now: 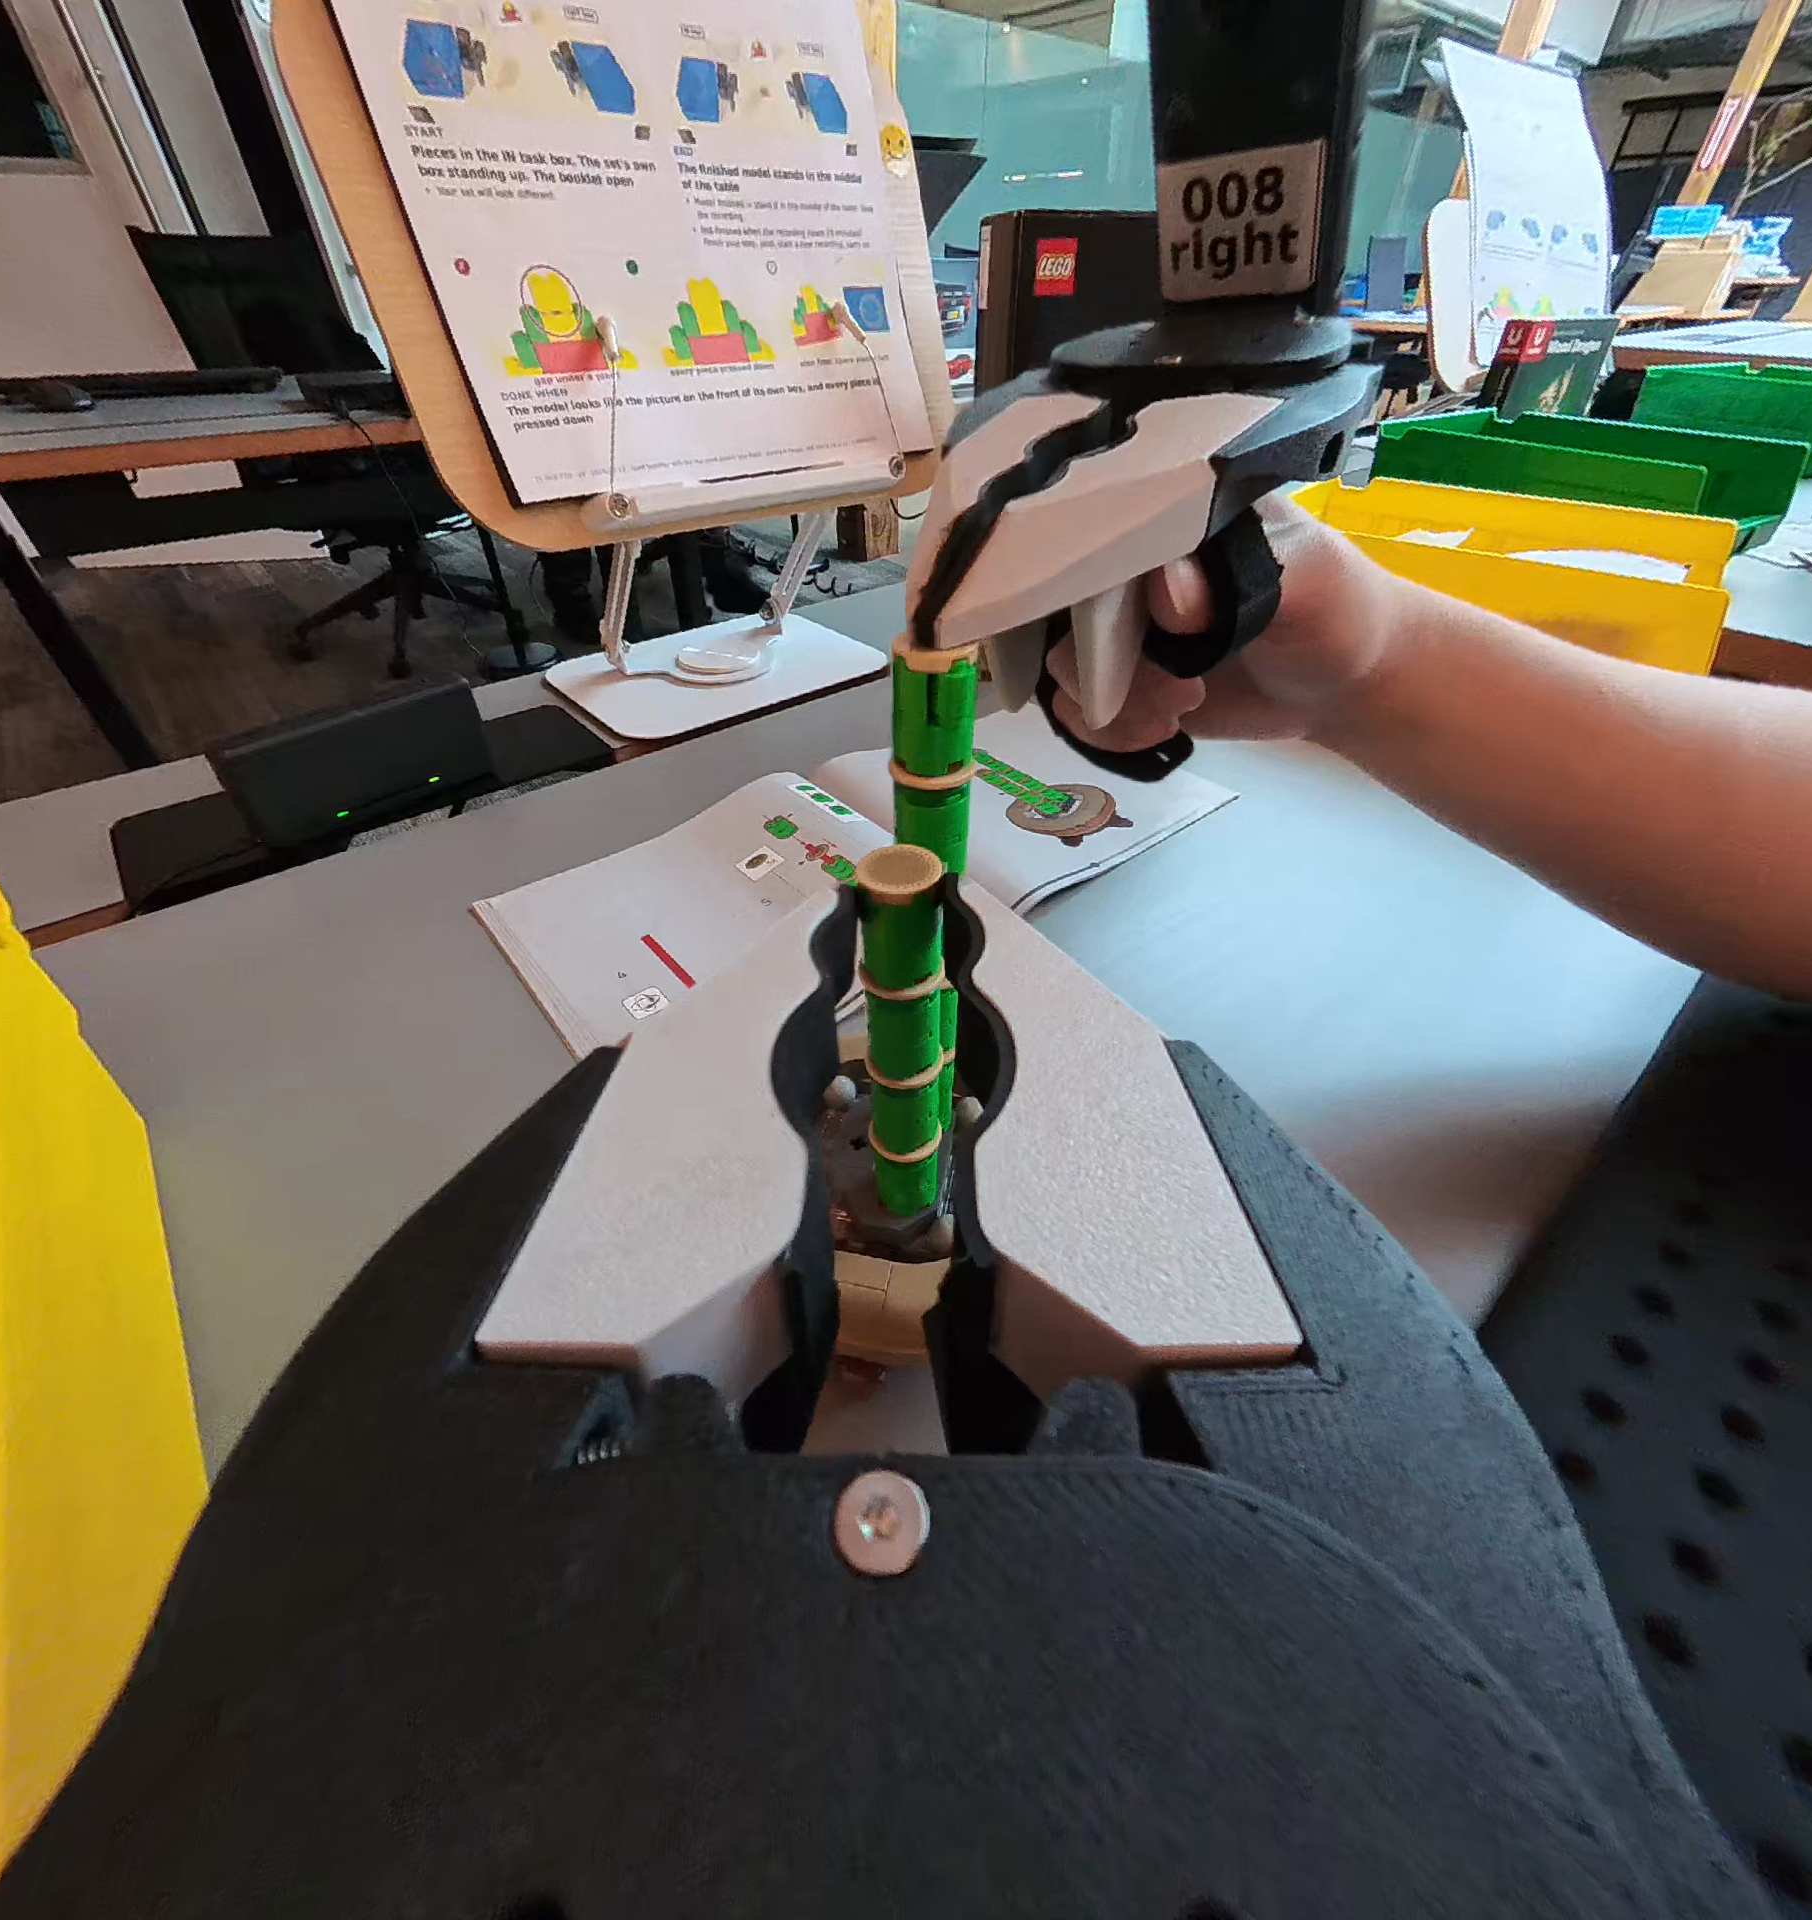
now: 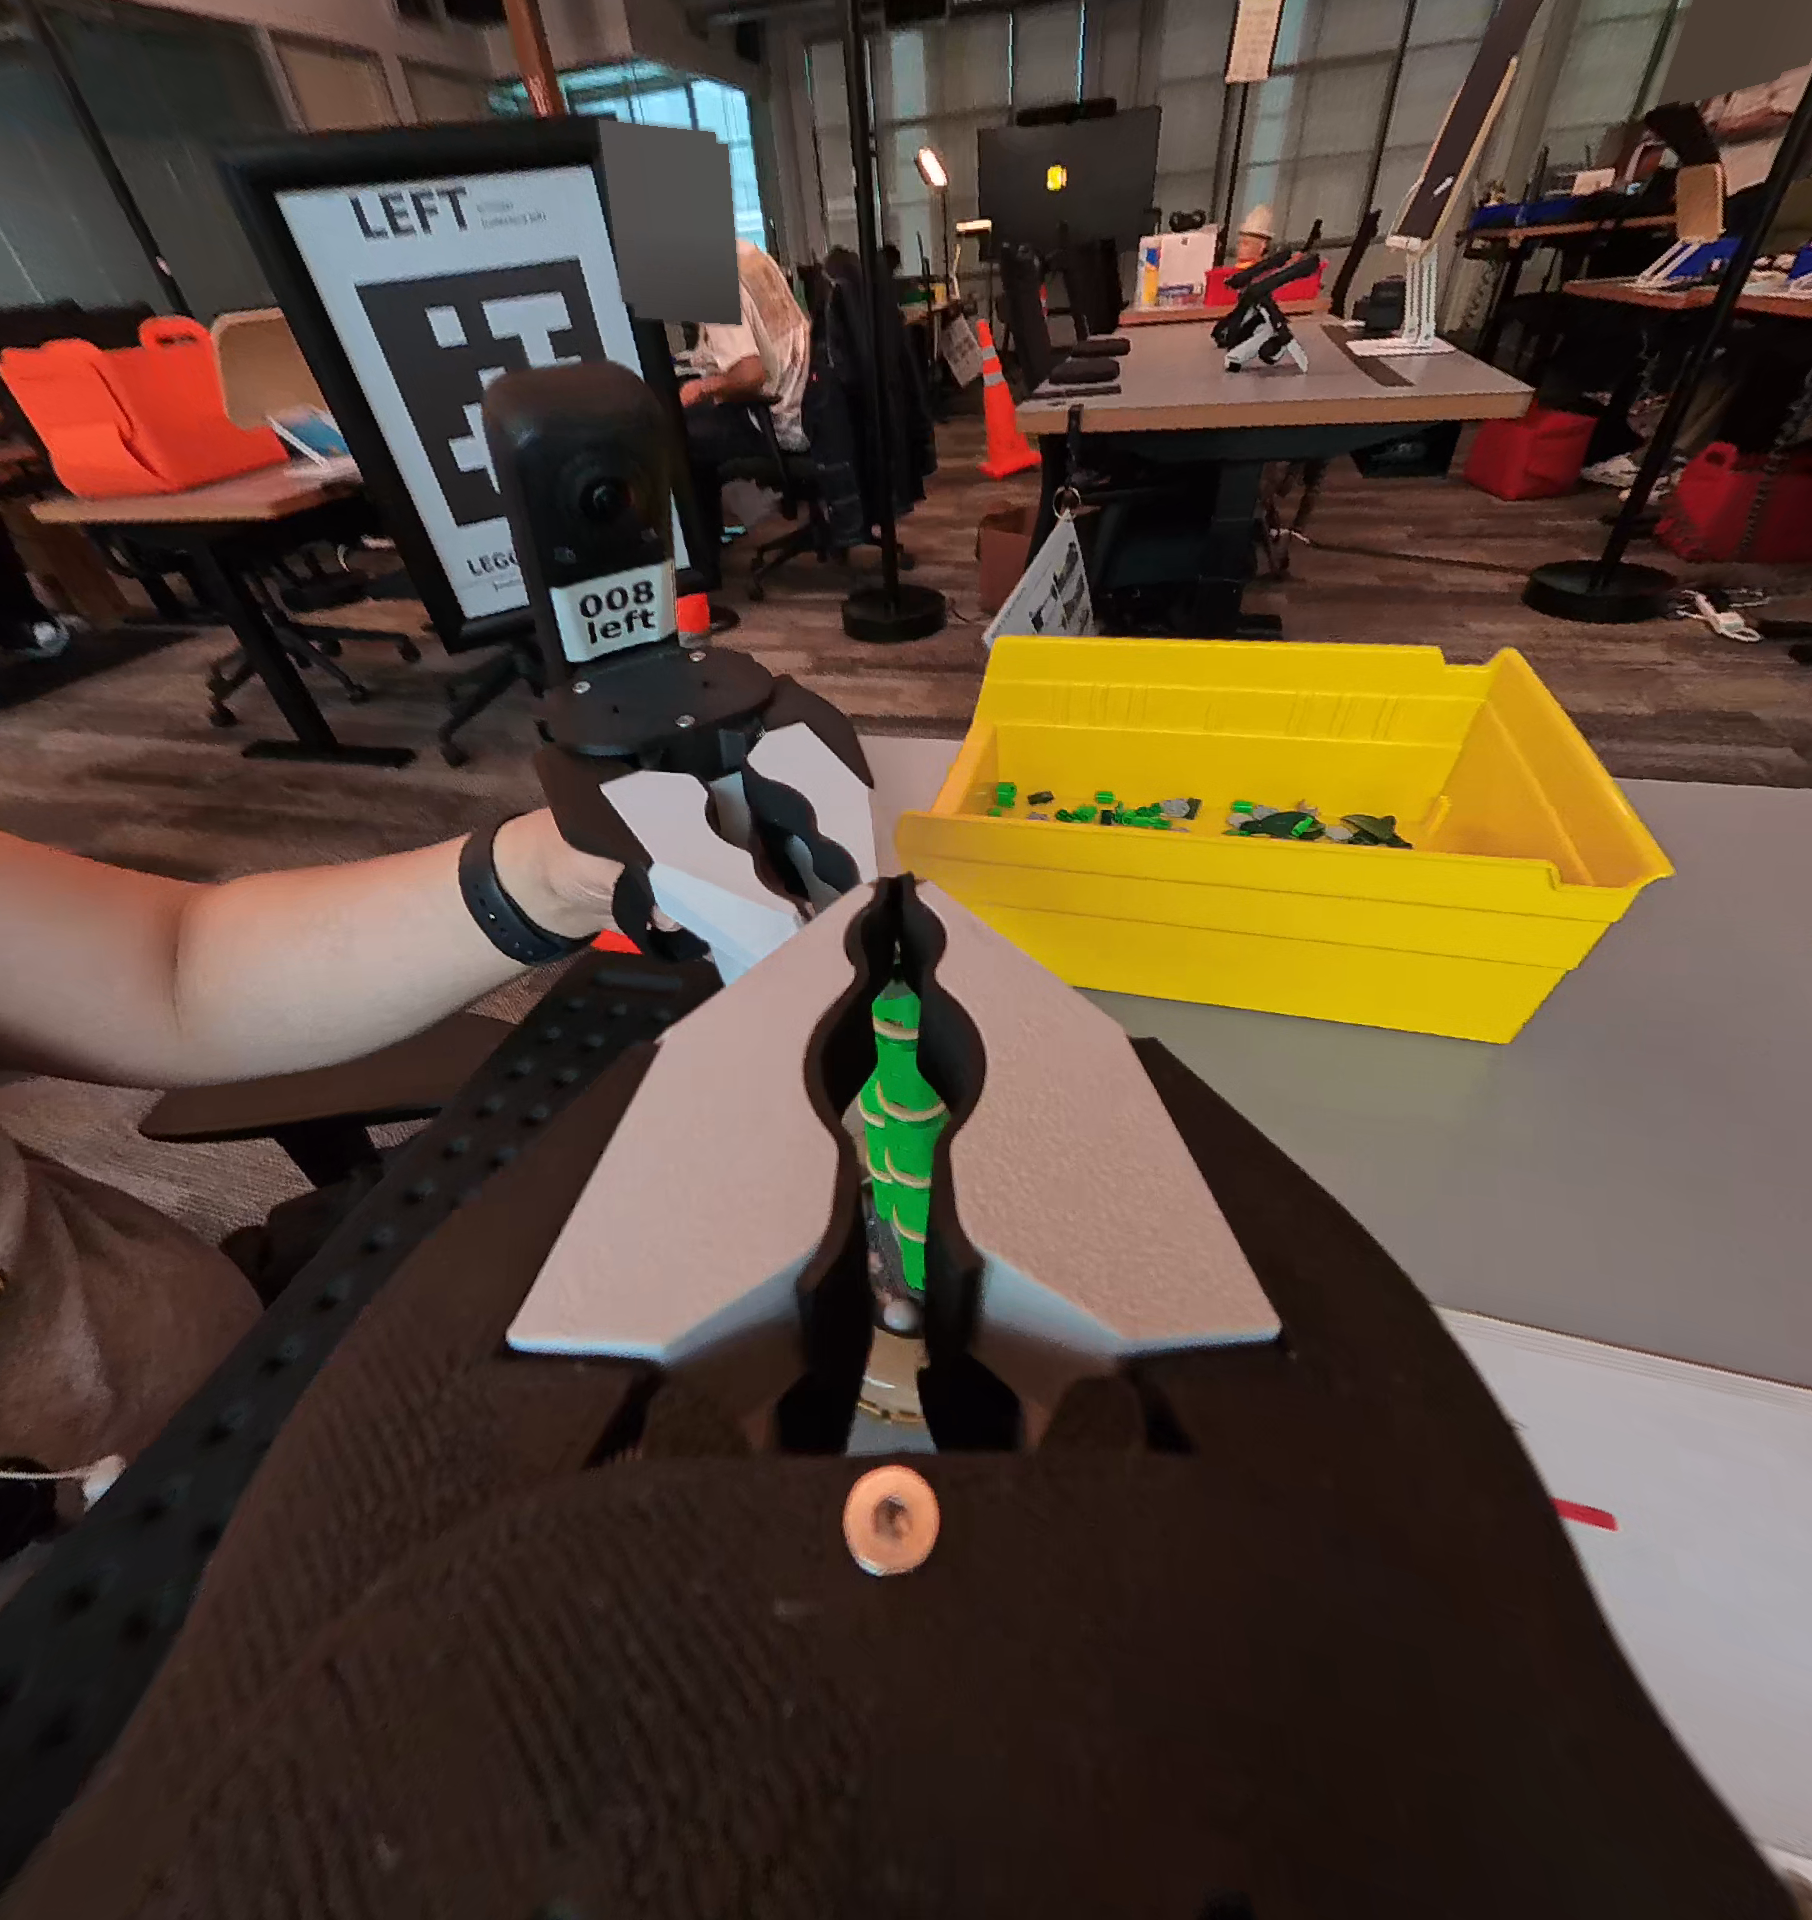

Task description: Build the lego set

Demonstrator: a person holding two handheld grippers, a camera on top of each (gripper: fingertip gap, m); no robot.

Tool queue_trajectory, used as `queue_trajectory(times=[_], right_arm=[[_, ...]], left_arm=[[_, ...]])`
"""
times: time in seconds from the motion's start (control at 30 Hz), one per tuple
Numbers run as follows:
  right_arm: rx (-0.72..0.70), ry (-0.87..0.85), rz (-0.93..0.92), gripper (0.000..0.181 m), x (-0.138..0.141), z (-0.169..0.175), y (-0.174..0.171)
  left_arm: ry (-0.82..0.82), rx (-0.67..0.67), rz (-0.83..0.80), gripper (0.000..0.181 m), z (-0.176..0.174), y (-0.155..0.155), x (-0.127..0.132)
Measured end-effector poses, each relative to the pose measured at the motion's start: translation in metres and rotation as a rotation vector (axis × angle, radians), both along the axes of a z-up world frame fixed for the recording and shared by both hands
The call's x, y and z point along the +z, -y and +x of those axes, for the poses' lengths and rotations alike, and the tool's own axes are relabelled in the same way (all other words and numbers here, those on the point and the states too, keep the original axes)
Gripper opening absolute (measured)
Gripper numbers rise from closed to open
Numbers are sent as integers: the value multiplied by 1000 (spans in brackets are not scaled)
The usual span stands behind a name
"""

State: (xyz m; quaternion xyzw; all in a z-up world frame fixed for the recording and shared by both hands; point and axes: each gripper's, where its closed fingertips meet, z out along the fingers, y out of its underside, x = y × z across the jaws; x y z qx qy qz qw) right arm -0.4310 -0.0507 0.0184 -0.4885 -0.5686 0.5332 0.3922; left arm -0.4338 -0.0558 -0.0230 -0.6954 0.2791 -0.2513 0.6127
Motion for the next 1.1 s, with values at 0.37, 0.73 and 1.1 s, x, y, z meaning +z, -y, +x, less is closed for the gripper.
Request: queue_trajectory(times=[0.37,0.73,1.1], right_arm=[[8,-9,10,0,0,1,3],[6,-7,23,0,-1,4,4],[6,2,18,0,3,4,5]], left_arm=[[-14,-26,11,14,2,2,-1],[-14,-32,17,14,3,3,-2],[69,-39,-4,26,2,3,1]])
